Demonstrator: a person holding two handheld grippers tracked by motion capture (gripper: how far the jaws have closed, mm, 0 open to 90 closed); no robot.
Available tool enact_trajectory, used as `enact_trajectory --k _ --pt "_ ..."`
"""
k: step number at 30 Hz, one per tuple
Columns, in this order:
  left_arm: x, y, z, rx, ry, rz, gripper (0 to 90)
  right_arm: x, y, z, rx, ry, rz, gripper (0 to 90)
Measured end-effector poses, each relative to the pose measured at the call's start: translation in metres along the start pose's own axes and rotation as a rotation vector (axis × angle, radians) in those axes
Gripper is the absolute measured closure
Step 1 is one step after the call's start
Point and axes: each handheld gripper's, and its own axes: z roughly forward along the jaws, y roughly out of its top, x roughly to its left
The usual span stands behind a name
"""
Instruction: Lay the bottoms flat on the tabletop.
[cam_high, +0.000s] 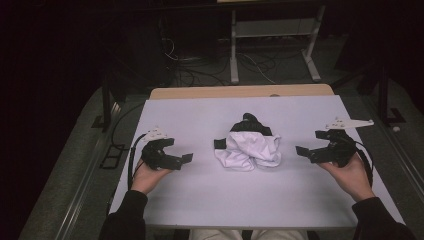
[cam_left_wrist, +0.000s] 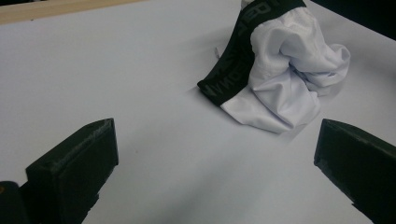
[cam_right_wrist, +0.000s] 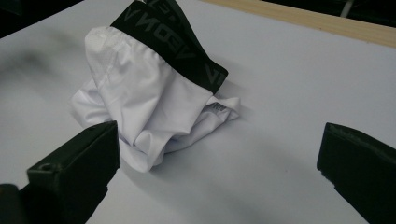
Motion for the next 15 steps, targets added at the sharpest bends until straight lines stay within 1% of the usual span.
enact_trajectory --k 7,9,15 --pt "0.002 0.012 0.001 -0.006 -0.003 0.021 0.0 -0.003 0.011 0.005 0.006 -0.001 -0.007 0.0" --pt "0.003 0.016 0.0 -0.023 -0.004 0.017 0.0 -0.003 0.012 0.006 0.01 -0.003 -0.011 0.0" --pt "0.007 0.027 0.002 -0.019 0.003 0.021 0.0 -0.004 0.021 0.013 0.016 0.002 -0.025 0.0"
